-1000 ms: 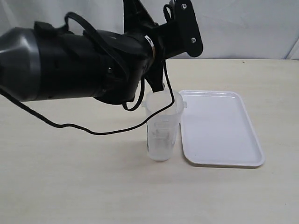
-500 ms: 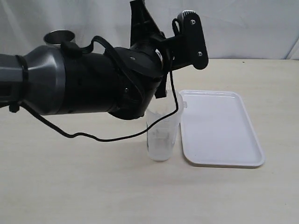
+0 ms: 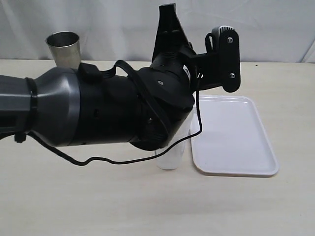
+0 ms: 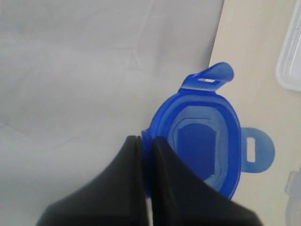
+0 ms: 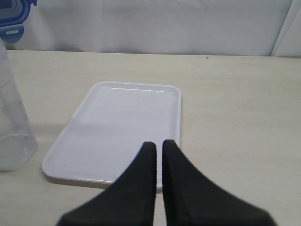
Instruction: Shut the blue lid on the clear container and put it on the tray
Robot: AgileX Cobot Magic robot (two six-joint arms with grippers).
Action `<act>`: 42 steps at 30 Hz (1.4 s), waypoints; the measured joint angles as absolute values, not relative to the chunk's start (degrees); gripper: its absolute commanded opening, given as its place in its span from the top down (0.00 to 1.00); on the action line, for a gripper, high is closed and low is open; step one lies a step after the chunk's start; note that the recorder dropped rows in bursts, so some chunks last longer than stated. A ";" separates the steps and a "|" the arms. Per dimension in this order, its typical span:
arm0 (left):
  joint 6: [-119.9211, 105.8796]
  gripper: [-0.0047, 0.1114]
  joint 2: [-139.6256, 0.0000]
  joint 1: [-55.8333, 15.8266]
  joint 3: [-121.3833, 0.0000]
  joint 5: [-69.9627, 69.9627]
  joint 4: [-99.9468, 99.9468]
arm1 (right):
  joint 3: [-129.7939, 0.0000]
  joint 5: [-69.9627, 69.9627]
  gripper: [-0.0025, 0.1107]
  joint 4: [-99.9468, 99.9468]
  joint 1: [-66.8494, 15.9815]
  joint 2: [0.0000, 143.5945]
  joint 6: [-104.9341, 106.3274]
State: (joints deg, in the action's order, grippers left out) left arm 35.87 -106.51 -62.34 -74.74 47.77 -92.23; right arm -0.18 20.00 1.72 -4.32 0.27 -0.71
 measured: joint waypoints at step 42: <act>29.64 0.96 -106.51 -64.60 -74.74 52.55 -90.13 | -0.18 20.00 0.94 1.72 -4.32 0.27 -0.71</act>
